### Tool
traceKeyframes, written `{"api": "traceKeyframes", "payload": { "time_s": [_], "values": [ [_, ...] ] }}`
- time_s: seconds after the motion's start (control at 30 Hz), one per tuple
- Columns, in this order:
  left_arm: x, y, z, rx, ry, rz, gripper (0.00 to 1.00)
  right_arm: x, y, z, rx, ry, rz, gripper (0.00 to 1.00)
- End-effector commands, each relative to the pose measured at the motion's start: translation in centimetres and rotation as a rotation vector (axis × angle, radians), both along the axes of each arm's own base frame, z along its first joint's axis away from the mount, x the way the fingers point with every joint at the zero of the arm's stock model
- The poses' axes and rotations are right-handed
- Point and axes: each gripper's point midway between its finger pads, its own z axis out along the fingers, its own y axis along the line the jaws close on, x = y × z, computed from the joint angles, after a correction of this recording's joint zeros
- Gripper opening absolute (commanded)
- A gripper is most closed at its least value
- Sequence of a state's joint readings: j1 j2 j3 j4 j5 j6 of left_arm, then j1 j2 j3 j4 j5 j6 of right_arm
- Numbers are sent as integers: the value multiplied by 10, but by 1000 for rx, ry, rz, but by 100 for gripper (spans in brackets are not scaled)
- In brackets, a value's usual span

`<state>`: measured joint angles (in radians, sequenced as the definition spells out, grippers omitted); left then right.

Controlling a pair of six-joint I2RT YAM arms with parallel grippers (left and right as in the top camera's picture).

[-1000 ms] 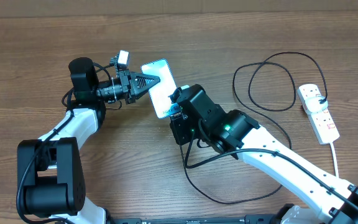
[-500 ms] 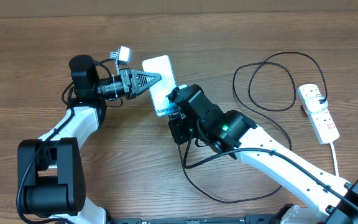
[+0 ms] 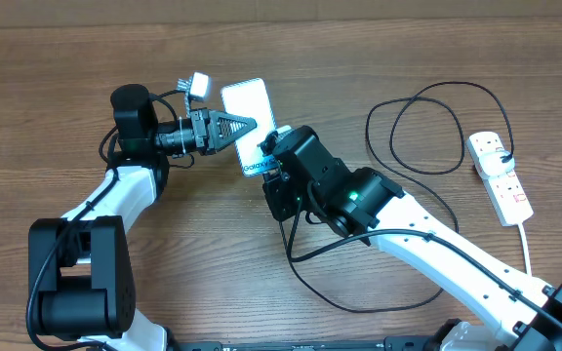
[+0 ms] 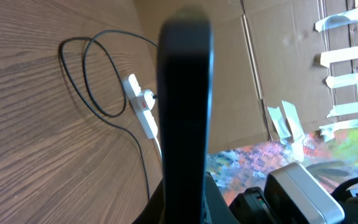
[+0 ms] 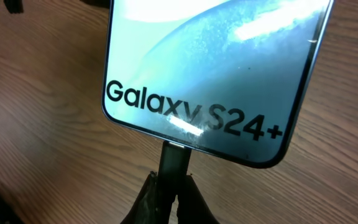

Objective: Plug charger to phone and switch on socket
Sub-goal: 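Release the plug with the right gripper and lower the phone with left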

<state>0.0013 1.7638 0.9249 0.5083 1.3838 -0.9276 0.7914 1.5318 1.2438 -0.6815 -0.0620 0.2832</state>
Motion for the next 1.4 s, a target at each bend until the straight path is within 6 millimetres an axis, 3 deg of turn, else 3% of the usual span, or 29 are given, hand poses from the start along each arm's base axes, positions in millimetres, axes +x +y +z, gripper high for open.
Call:
{"api": "traceKeyframes", "payload": {
  "time_s": [0.0,0.33,0.43,0.53,0.67,0.77,0.83,0.87,0.9,1.0,1.1,1.27,1.37],
  "values": [
    [-38,-23,3,-48,-14,-206,4,38,9,66,106,-186,-51,4],
    [-38,-23,3,-48,-15,-204,4,33,3,56,73,-148,-54,5],
    [-35,-23,2,-43,-14,-190,4,30,0,52,58,-126,-59,21],
    [-30,-23,0,-31,-14,-159,4,25,-4,46,41,-90,-71,31],
    [-23,-23,-2,-15,-14,-117,4,15,-13,38,0,-47,-70,54],
    [-15,-22,-7,5,-3,-68,4,5,-24,43,-10,-14,-93,67],
    [-6,-23,-16,30,61,-6,4,-2,-34,55,-16,-7,-101,80],
    [1,-26,-33,75,165,72,4,-9,-45,67,-18,-6,-109,95],
    [3,-29,-43,105,219,108,4,-13,-52,75,-16,-6,-116,100],
    [0,-47,-74,223,315,184,4,-23,-80,93,-20,-4,-187,100],
    [-12,-70,-93,329,308,188,4,-33,-118,106,-53,-28,-301,100],
    [-40,-95,-88,409,68,-29,5,-50,-169,123,-103,-96,-460,100],
    [-58,-84,-87,435,-48,-168,4,-57,-176,131,-81,-112,-471,100]
  ]
}}
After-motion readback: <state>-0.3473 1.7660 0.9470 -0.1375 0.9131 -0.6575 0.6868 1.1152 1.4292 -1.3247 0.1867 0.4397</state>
